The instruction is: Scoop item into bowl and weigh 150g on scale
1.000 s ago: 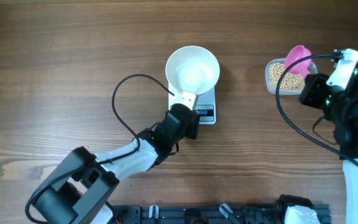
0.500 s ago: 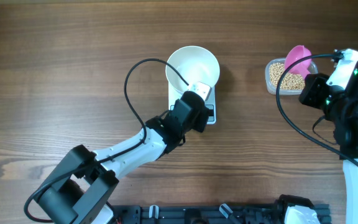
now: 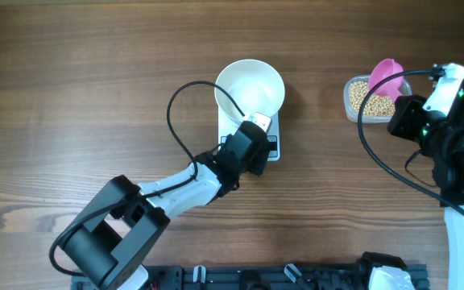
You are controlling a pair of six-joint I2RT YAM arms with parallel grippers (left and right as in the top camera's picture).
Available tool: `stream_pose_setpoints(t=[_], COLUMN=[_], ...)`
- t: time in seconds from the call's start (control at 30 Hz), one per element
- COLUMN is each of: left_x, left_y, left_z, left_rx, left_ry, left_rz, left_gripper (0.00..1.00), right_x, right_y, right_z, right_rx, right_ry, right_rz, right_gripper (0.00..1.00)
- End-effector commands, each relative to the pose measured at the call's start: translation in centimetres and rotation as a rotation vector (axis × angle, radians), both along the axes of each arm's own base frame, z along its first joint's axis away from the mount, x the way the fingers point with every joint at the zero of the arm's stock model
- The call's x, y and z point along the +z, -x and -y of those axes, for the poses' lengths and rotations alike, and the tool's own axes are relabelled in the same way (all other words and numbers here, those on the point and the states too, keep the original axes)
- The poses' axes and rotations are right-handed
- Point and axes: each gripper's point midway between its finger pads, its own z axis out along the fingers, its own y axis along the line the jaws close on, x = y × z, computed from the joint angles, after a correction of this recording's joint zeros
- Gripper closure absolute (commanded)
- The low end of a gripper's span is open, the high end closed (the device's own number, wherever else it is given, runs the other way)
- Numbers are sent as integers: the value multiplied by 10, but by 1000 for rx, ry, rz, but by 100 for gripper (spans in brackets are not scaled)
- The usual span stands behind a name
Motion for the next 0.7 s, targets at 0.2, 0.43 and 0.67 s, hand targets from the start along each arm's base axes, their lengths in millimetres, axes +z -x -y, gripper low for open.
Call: stream_pose_setpoints(t=[0.2,0.43,0.67], left_x=[-12,-11,-12], left_y=[-11,-13,-7], left_z=[-12,-13,-7], left_rx=[71,77,44], left_ry=[-61,-66,-40], left_rz=[28,39,12], left_gripper=[96,96,96], right_x=[6,6,6], right_y=[-2,-2,-2], right_z=[-1,-1,-1], right_rx=[10,10,10], right_ry=[-5,-5,-5], right_rz=[15,13,14], right_gripper=[96,96,96])
